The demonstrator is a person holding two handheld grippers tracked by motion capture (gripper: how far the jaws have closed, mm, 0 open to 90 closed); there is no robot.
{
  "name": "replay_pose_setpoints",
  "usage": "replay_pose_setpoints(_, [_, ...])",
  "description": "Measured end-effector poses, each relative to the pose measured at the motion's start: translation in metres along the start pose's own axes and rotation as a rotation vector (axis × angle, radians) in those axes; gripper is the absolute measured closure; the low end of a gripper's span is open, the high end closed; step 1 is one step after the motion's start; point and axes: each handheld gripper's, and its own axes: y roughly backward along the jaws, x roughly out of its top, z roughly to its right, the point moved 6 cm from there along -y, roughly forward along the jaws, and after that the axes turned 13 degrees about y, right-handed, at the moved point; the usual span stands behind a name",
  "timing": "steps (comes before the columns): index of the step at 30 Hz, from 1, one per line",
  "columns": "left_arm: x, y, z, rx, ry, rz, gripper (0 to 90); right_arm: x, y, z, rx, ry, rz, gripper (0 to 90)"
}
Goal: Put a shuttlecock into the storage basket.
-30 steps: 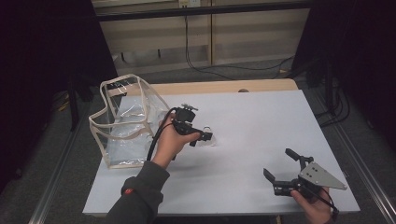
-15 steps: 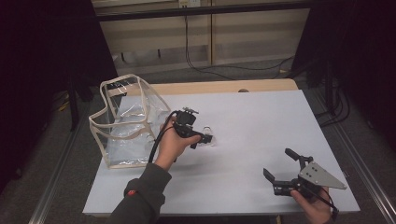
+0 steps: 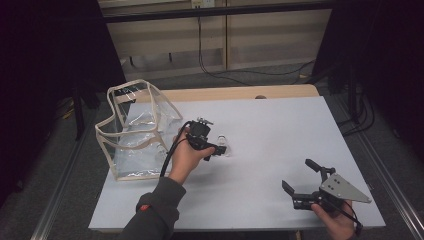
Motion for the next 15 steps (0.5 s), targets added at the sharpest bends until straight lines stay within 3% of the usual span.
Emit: replay_pose_setpoints(15, [-0.003, -0.013, -0.004, 0.024, -0.005, 0.023, 25.9, 0.000, 0.000, 0.001, 0.000, 0.001, 0.000, 1.5])
